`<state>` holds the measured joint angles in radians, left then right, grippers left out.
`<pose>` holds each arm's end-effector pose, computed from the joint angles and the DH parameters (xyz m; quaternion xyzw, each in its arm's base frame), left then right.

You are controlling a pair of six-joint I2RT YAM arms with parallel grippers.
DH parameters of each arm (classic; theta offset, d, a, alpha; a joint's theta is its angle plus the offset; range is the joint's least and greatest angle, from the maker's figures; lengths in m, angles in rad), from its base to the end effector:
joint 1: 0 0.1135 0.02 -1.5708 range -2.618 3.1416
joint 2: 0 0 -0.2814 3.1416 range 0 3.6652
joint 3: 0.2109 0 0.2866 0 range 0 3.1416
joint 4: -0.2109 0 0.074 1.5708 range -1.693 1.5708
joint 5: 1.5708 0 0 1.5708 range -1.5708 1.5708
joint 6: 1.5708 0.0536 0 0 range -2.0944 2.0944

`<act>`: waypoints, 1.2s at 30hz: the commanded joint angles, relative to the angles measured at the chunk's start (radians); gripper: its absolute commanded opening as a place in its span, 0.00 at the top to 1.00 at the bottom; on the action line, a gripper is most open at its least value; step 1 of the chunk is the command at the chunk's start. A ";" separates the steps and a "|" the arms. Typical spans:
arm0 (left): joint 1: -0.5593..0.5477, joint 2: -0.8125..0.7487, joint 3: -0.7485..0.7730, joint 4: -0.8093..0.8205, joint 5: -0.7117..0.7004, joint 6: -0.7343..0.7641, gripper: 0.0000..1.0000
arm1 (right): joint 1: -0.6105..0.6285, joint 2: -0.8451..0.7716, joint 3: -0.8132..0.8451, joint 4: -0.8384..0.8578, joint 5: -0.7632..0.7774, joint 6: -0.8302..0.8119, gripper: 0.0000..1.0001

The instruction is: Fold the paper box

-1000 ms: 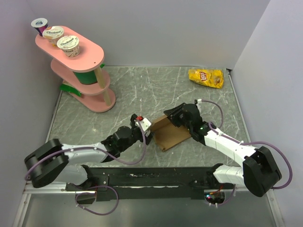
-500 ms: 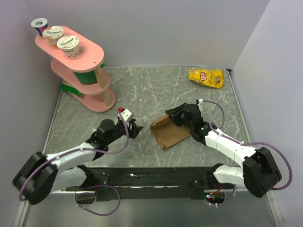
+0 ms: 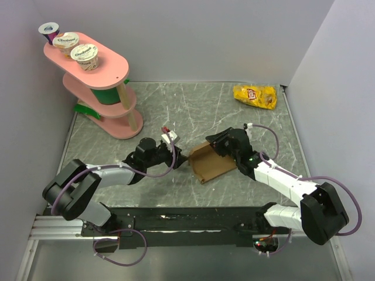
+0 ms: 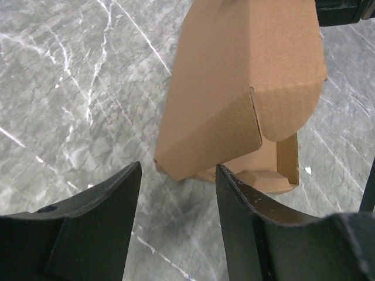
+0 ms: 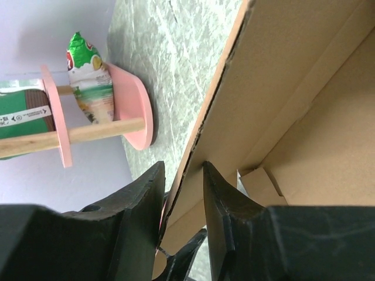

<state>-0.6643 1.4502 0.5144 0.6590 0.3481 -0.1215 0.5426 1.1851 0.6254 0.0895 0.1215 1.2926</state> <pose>0.2409 -0.2119 0.1688 0.3112 0.7291 -0.3550 0.4955 0.2576 0.1477 0.2186 0.3412 0.7800 0.3831 0.3583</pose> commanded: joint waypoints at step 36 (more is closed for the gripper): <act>-0.015 0.233 0.167 0.312 0.077 -0.092 0.52 | 0.002 0.064 -0.012 0.023 -0.029 0.004 0.75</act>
<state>-0.6666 1.6863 0.6220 0.8345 0.4431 -0.2081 0.5278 1.2388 0.6186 0.1574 0.1474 1.3109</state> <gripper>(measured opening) 0.455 0.261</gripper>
